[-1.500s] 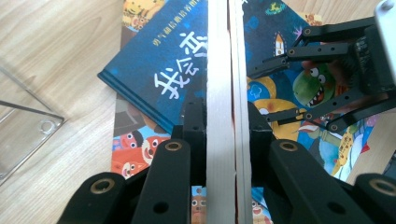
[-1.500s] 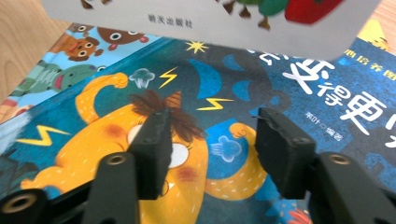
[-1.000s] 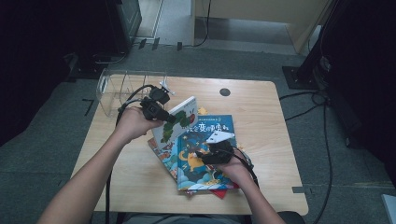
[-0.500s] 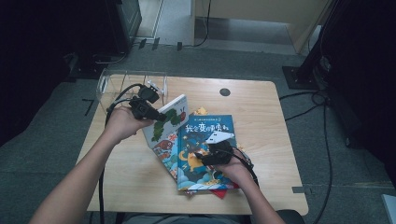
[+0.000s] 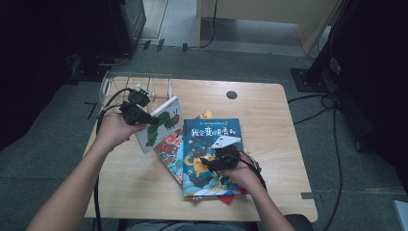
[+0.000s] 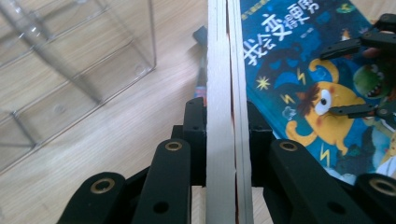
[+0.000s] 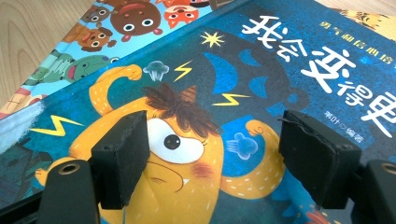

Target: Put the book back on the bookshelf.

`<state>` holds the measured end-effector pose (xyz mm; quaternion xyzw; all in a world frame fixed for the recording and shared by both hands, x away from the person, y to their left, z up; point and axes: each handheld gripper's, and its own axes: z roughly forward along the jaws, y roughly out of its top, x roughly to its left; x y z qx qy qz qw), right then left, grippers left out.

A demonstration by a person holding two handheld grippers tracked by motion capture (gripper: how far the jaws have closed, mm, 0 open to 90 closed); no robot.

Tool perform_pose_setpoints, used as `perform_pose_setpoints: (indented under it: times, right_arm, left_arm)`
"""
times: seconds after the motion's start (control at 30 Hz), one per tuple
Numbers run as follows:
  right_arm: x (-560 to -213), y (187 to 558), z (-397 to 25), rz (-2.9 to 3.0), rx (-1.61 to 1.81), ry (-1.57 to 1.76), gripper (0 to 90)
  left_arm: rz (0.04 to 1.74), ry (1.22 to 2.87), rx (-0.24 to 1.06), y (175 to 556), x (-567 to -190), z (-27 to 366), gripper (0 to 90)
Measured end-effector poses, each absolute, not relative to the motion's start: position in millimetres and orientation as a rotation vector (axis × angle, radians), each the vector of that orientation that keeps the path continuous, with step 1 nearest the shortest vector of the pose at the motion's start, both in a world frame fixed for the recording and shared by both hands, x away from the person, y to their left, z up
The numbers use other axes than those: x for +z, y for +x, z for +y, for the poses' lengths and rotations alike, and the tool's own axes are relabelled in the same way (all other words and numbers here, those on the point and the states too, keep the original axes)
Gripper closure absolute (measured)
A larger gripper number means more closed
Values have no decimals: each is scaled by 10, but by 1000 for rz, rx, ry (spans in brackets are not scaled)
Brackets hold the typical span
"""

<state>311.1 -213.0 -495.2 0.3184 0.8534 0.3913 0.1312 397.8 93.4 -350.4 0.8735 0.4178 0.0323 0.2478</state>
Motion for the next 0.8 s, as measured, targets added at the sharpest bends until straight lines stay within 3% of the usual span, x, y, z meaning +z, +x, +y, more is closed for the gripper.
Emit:
perform_pose_setpoints:
  times: [0.47,0.8]
  right_arm:
    - [-4952,3147,-2114,2492,1137,911,220]
    - [-4951,3172,-2098,2490,1131,914,216]
  left_arm:
    - [1353,2282,103,4001,-3572,1215,777]
    - [1468,2243,135,4087,-3636,1174,777]
